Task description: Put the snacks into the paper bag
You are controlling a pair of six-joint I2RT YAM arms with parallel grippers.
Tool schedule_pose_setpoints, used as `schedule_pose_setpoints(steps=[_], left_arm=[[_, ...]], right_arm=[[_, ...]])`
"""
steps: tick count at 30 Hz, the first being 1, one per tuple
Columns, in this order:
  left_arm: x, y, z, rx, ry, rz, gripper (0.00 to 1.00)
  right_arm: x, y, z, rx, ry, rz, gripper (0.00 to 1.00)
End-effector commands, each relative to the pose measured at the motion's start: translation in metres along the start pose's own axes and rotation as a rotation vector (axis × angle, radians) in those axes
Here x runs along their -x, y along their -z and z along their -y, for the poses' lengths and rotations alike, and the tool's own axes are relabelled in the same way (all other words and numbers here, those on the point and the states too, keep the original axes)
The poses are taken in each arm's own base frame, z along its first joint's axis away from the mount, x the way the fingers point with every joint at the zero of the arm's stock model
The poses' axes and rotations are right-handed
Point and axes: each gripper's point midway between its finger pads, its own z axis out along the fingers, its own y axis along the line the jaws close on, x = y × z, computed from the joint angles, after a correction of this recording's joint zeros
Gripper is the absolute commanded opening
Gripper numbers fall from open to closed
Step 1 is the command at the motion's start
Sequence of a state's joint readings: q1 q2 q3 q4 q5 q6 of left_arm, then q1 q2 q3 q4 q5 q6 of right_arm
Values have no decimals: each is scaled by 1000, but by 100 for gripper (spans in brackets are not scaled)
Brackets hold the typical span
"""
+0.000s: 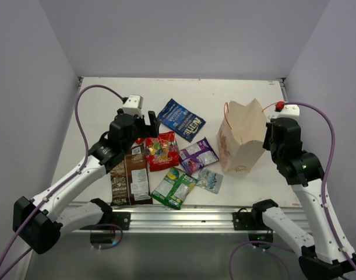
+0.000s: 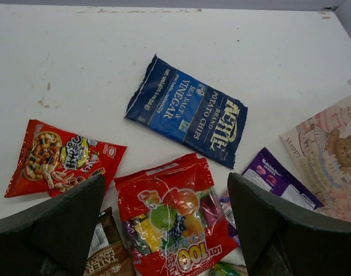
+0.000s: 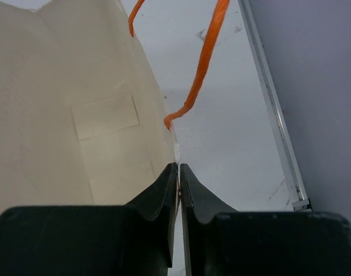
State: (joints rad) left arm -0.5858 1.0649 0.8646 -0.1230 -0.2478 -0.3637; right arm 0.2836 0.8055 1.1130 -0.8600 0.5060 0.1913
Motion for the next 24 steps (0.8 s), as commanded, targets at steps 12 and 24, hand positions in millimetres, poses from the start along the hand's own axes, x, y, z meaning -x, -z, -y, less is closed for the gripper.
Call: schedule_pose_setpoints(steps=[12, 24], left_arm=[[-87, -24, -39, 173, -3, -158, 86], [-150, -47, -37, 117, 31, -232, 92]], right_arm=[[0, -7, -7, 17, -10, 7, 0], [-1, -6, -10, 37, -10, 8, 0]])
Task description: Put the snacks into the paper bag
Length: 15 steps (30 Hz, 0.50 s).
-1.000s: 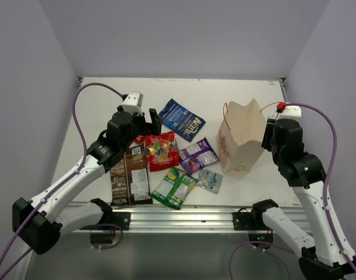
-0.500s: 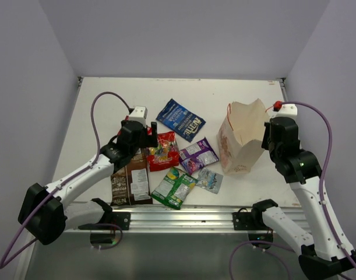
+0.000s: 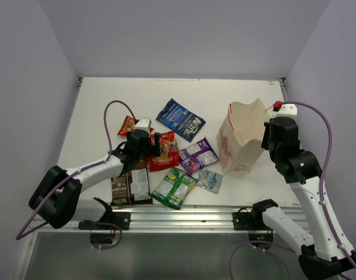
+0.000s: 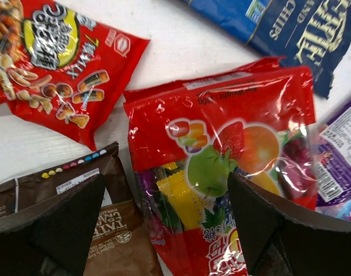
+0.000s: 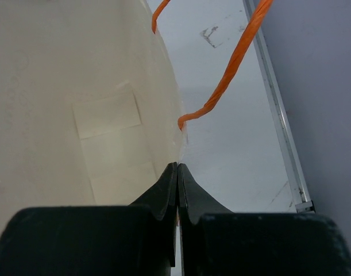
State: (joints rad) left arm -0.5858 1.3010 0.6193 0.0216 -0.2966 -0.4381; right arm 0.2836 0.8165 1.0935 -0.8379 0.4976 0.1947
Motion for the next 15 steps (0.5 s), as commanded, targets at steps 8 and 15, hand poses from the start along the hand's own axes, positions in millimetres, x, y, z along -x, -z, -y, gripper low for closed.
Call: schedule_pose_setpoints(steps=[8, 15], left_arm=[[-33, -35, 22, -113, 44, -19, 35], [0, -22, 29, -123, 65, 41, 0]], right_arm=[[4, 3, -7, 45, -16, 26, 0], [4, 2, -9, 53, -14, 22, 0]])
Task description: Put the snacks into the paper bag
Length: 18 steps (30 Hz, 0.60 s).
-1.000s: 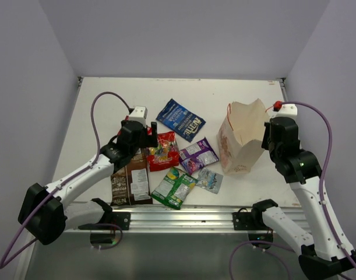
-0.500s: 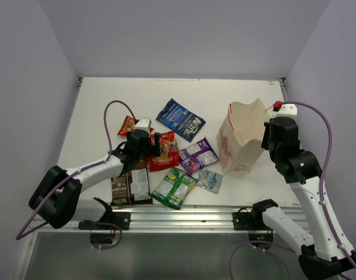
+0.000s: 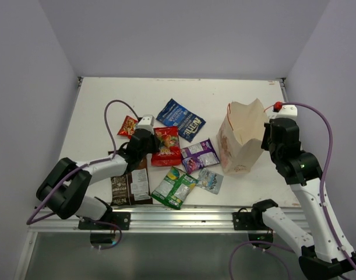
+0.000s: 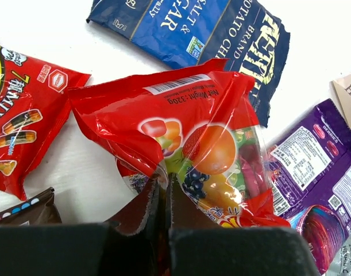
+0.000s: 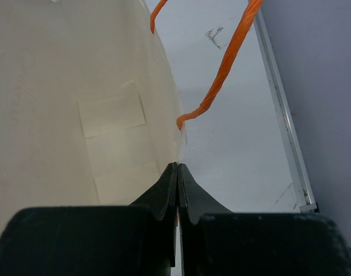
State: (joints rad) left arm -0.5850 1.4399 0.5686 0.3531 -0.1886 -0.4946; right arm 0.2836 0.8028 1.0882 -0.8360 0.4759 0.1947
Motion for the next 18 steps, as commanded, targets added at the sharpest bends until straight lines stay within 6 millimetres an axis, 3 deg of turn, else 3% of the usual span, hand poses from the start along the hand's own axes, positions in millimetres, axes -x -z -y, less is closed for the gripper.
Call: schedule_pose_setpoints(steps=[1, 2, 4, 5, 7, 8, 10, 11, 12, 13, 14, 15, 16, 17, 18], left_arm=[[8, 10, 0, 23, -16, -24, 0], [41, 18, 16, -18, 0, 44, 0], [78, 35, 40, -94, 11, 105, 0], [121, 46, 62, -149, 21, 182, 0], [155, 60, 88, -210, 15, 212, 0], [203, 79, 114, -269, 25, 295, 0], [229, 92, 146, -347, 15, 315, 0], [269, 115, 169, -411, 23, 395, 0], [278, 128, 191, -473, 13, 406, 0], [284, 127, 205, -502, 9, 409, 0], [314, 152, 225, -566, 13, 477, 0], [320, 163, 243, -609, 10, 492, 0], [321, 157, 256, -624, 3, 488, 0], [343, 176, 270, -669, 12, 541, 0], [345, 185, 287, -722, 7, 544, 0]], right_arm=[[4, -1, -7, 31, -9, 17, 0], [4, -1, -7, 31, -9, 17, 0], [4, -1, -7, 31, -9, 17, 0], [4, -1, -7, 33, -8, 16, 0], [4, -2, -8, 34, -7, 14, 0], [4, -2, -8, 35, -7, 12, 0], [3, -2, -9, 39, -5, 11, 0], [3, -2, -9, 41, -7, 11, 0], [2, -3, -9, 39, -4, 10, 0], [2, -3, -10, 44, -5, 10, 0], [2, -3, -10, 42, -4, 10, 0], [2, -3, -10, 43, -3, 8, 0], [2, -3, -10, 42, -4, 8, 0], [1, -4, -11, 45, -3, 6, 0], [2, -4, -11, 45, -3, 6, 0]])
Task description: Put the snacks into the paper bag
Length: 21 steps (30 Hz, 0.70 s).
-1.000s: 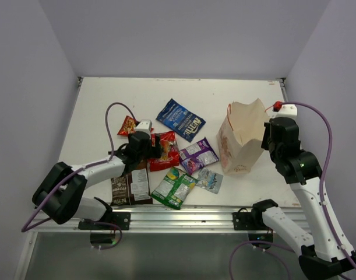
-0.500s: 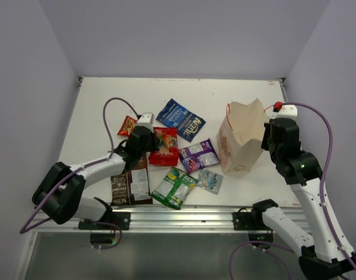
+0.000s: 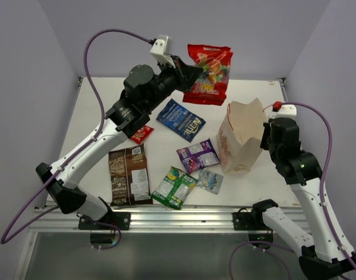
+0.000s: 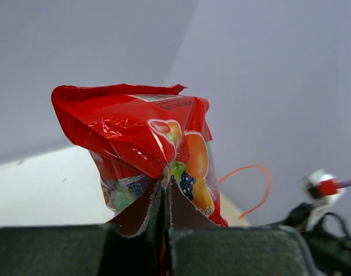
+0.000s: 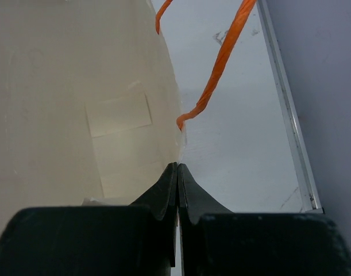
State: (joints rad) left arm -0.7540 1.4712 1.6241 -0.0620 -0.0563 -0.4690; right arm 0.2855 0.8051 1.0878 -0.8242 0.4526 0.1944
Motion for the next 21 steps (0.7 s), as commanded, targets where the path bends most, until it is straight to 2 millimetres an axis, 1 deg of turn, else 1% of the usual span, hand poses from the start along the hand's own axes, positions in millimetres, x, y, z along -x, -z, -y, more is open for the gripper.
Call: schedule_pose_setpoints(steps=[1, 2, 3, 4, 5, 6, 7, 9, 10, 12, 13, 14, 16, 18, 19, 21], left_arm=[[43, -14, 73, -225, 18, 108, 0], [62, -12, 96, -309, 33, 150, 0], [64, -14, 108, -347, 50, 155, 0], [65, -25, 118, -378, 71, 160, 0], [63, -30, 124, -391, 75, 155, 0], [52, -35, 134, -401, 82, 131, 0], [40, -47, 138, -406, 87, 111, 0], [22, -54, 145, -421, 97, 78, 0], [3, -61, 142, -411, 100, 45, 0], [-12, -65, 142, -417, 109, 30, 0], [-29, -67, 138, -413, 120, -1, 0], [-32, -68, 138, -421, 125, 7, 0], [-49, -70, 134, -417, 133, -27, 0], [-58, -69, 134, -417, 130, -40, 0], [-70, -69, 131, -411, 128, -59, 0], [-73, -66, 132, -421, 126, -50, 0]], right_arm=[[0, -4, -6, 20, 0, 1, 0], [-1, -5, -7, 22, 2, -2, 0], [-2, -5, -7, 22, 2, -4, 0], [-2, -5, -6, 21, 2, -3, 0], [-1, -4, -7, 22, 2, -2, 0], [-1, -3, -6, 23, 1, 2, 0], [-1, -3, -7, 25, 3, 1, 0], [-1, -3, -6, 24, 3, 2, 0], [-2, -3, -6, 21, 3, 2, 0], [-2, -2, -7, 25, 3, 2, 0], [-2, -2, -6, 24, 4, 4, 0], [-2, -2, -6, 26, 4, 5, 0], [-1, -1, -6, 26, 4, 7, 0], [-2, -1, -6, 26, 4, 8, 0], [-2, -1, -6, 27, 4, 8, 0], [-2, -1, -7, 29, 5, 8, 0]])
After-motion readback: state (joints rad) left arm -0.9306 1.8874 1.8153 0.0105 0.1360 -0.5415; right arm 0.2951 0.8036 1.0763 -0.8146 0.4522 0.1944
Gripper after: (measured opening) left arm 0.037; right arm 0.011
